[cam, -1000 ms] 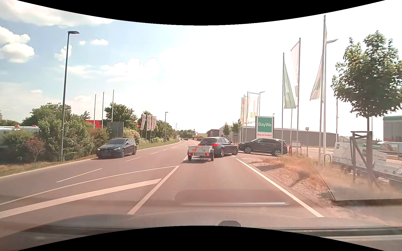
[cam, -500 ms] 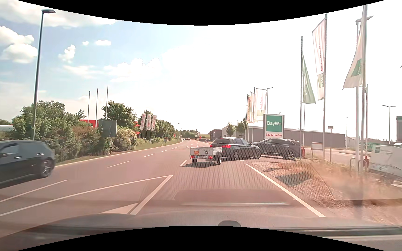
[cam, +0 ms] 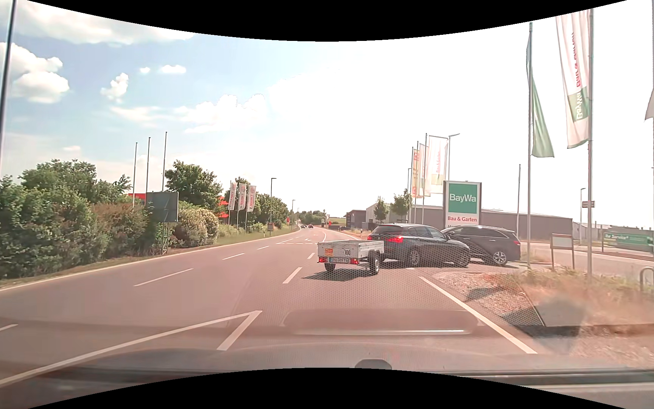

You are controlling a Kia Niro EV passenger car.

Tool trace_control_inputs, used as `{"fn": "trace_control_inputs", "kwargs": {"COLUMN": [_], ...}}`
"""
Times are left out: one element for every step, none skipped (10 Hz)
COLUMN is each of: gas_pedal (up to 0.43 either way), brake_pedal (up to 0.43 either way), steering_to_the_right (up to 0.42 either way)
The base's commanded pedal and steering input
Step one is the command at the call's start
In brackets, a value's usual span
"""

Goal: Follow the waypoints while adhering to traffic rules and regulations

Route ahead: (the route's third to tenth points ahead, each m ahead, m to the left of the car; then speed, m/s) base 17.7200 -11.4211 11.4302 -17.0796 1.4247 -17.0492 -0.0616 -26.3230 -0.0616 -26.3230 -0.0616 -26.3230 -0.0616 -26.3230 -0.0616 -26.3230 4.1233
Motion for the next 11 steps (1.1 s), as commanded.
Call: {"fn": "trace_control_inputs", "kwargs": {"gas_pedal": [0.0,0.0,0.0,0.0,0.0,0.0,0.0,0.0,0.0,0.0,0.0], "brake_pedal": [0.213,0.213,0.201,0.195,0.201,0.201,0.201,0.207,0.207,0.195,0.171], "steering_to_the_right": [-0.025,-0.025,-0.023,-0.019,-0.017,-0.018,-0.017,-0.017,-0.016,-0.014,-0.014]}}
